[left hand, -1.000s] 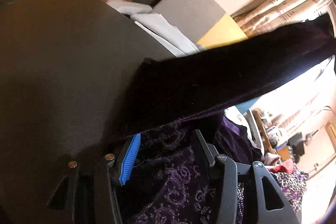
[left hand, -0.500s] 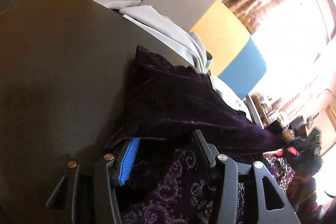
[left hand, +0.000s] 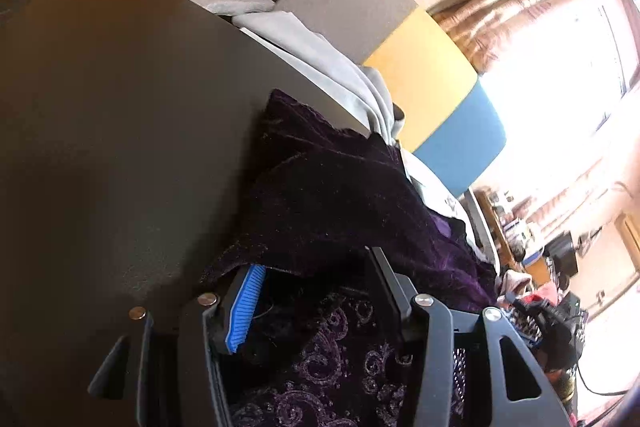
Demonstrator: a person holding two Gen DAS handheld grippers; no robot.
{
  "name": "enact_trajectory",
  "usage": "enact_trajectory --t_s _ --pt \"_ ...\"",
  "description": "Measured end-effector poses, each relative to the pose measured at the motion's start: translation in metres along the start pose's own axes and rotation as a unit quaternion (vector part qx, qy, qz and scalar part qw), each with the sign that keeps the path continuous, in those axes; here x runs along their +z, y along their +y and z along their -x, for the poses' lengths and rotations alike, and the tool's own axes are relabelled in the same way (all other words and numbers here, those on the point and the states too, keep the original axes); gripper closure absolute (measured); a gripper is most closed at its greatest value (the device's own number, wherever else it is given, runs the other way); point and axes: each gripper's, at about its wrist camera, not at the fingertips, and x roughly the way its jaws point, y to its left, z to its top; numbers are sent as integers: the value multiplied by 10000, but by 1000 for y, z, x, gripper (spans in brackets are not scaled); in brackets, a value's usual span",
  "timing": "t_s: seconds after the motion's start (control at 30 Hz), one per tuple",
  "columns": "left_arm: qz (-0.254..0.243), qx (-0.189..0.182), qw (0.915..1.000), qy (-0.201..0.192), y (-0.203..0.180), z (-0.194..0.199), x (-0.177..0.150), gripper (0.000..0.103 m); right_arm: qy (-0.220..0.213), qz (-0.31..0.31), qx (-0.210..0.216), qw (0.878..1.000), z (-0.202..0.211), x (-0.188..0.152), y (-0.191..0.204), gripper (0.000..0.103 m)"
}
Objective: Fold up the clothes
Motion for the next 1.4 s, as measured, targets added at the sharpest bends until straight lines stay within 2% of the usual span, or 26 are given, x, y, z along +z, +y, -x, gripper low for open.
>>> enact_trajectory --t_s 0.03,0.1,0.17,0.23,0.3,0.33,0.4,0.47,0.5,0.53,0.6,0.67,0.83,1.0,1.07,1.13,1.17,1.3,1.4 --pt "50 24 10000 -52 2 3 0 51 30 145 -131 9998 -1 0 4 79" --pt "137 66 9998 -144 5 8 0 51 84 379 -152 9991 1 -3 14 95" --pt "262 87 9994 -196 9 12 -1 51 75 608 -63 9981 7 -8 26 95" --pt "303 58 9993 -211 11 15 -2 51 189 1112 -871 9898 4 -12 36 92" --pt "267 18 9994 -223 12 18 -5 50 217 1187 -1512 9811 2 -13 33 90" --pt "275 -18 9994 -222 14 19 -6 50 105 1244 -1484 9810 5 -12 38 85" --pt "292 -70 9993 -229 16 20 -8 50 -161 1372 -1312 9817 13 -10 51 76" --pt "262 -59 9993 -269 16 22 -9 50 192 1516 -264 9879 1 -9 80 53" --pt "248 -57 9993 -291 14 22 -9 50 392 1581 297 9862 -5 -8 95 36" --pt "246 -82 9992 -311 14 23 -10 50 653 1640 764 9813 -17 -10 112 28" --pt "300 -155 9988 -349 15 25 -11 50 1261 1626 1413 9683 -54 -12 143 26" --pt "362 -242 9984 -349 17 25 -10 50 1865 1591 2031 9480 -92 -14 174 24" --pt "405 -383 9980 -313 20 24 -11 50 2884 1862 1973 9183 -153 -25 204 20" --pt "304 -775 9965 -83 16 19 -10 49 3854 2123 1844 8788 -214 -36 231 19" --pt "168 -911 9957 75 11 16 -10 47 4028 2190 1771 8709 -216 -39 231 17" --pt "116 -845 9963 126 9 14 -11 47 4211 2302 1925 8559 -207 -44 232 18" --pt "106 -820 9965 131 8 13 -11 47 3982 2470 1848 8639 -193 -42 231 18" --pt "58 -722 9973 144 6 12 -11 47 3027 1950 1666 9179 -140 -3 193 18" --pt "-81 -621 9977 239 -3 14 -11 46 2087 1584 1105 9587 -80 24 135 18"
